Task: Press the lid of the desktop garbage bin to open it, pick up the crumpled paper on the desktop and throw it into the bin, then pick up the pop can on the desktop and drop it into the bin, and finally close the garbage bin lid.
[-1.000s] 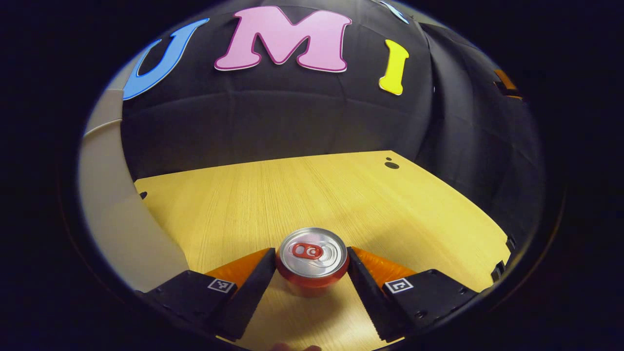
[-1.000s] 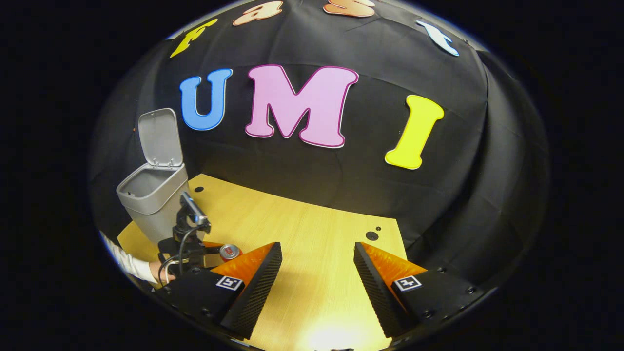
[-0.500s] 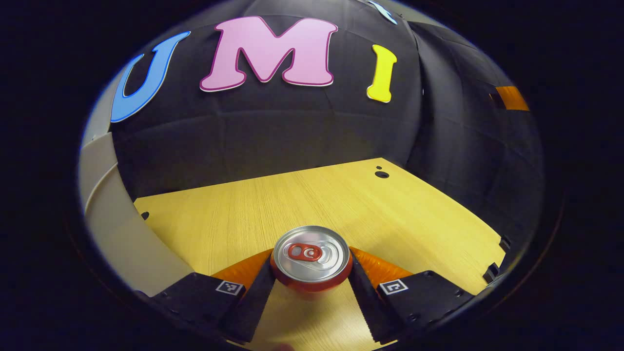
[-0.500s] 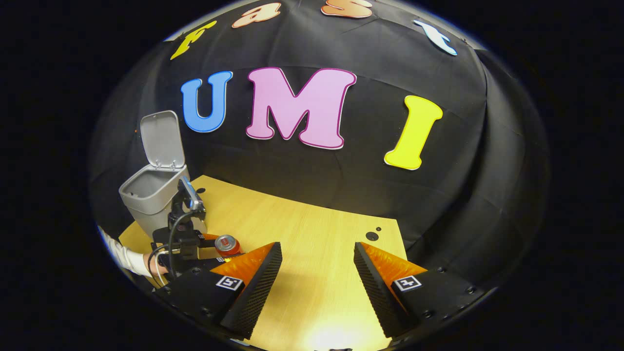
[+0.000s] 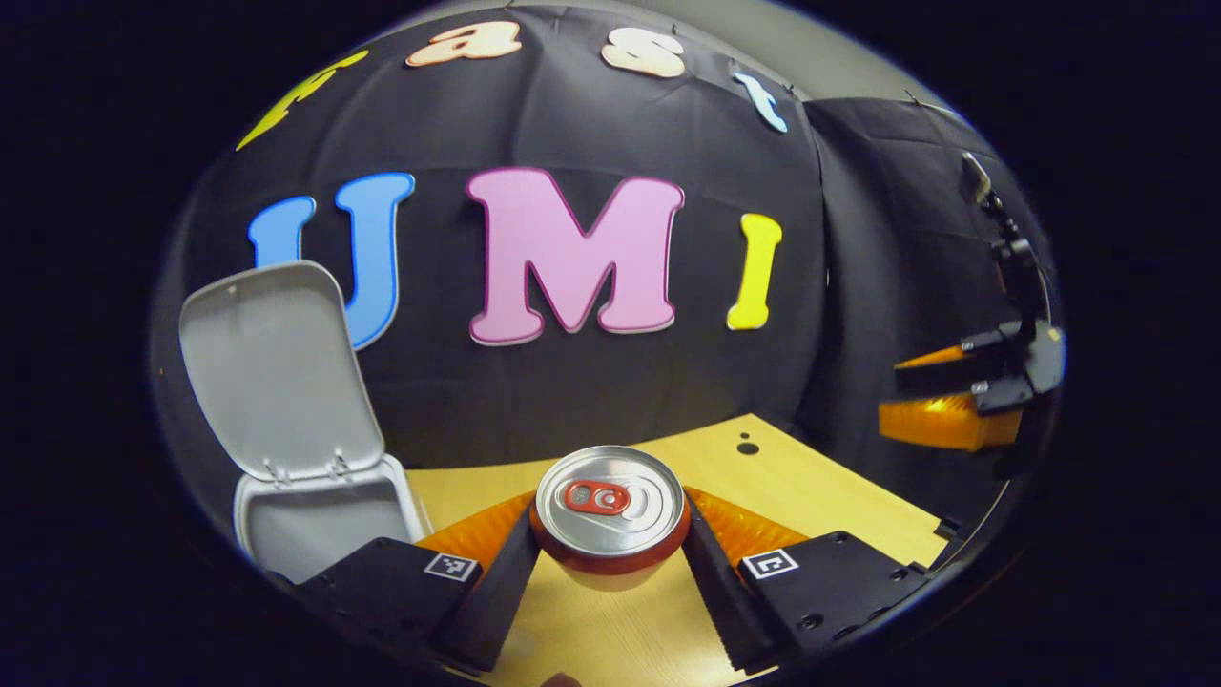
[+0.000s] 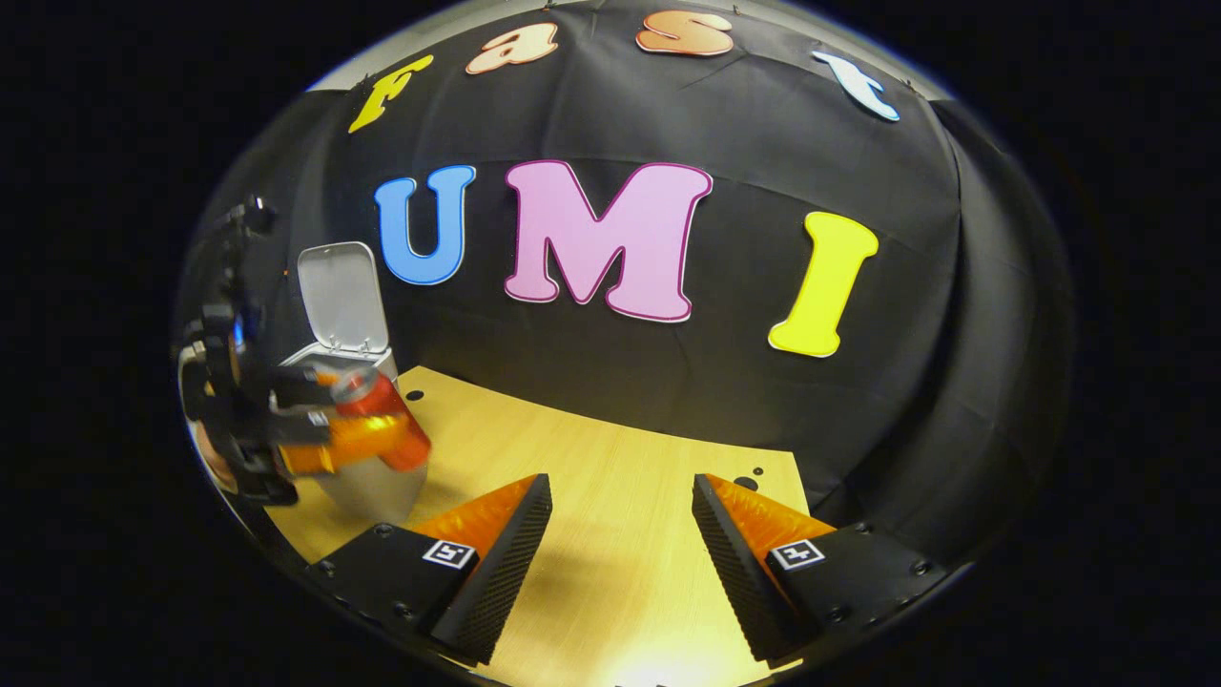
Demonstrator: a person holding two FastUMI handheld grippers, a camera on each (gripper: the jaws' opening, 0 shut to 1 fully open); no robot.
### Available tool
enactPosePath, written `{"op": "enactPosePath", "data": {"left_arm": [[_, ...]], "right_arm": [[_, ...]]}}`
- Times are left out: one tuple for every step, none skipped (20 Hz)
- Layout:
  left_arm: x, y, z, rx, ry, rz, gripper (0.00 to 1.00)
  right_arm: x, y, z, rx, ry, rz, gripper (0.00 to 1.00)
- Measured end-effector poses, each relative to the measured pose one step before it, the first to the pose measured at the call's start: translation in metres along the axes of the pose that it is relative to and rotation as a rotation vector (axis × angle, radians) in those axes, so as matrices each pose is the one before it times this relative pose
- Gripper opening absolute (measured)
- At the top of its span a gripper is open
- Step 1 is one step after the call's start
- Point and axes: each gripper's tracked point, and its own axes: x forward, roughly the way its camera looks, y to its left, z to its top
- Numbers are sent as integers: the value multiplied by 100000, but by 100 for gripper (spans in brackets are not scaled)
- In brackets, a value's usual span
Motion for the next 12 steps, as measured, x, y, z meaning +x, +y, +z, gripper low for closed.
{"op": "enactPosePath", "data": {"left_arm": [[-1113,1189,1965,-1397,-2924,2106,85],[-1880,2634,2268,-1190,-2521,4685,85],[-1238,2853,1098,3066,276,5117,85],[-545,2287,-188,3256,1056,4737,85],[-37,2192,-740,2517,1838,4739,85],[101,1598,-853,240,1954,3414,85],[181,1215,-1037,-2105,2742,2089,85],[235,858,-1259,-2856,3079,1500,85],[275,1065,-1290,-2461,3183,2498,85],[328,974,-1038,-1803,1620,1434,85],[521,605,-701,-321,1375,1590,85],[543,991,-932,1594,1706,2456,85]], "right_arm": [[12,421,273,351,-1183,1134,96],[274,614,396,64,-1570,1650,96],[146,683,199,380,-397,1730,96],[82,458,54,318,-552,1142,95],[134,388,145,45,-251,995,96],[28,422,-171,-11,-58,714,96],[18,362,-90,88,-275,692,96],[71,534,-127,145,73,883,96],[3,394,-277,-120,463,641,95],[96,194,-463,-550,870,171,96],[-178,43,-308,-634,297,5,96],[-95,63,-184,-190,333,-90,96]]}}
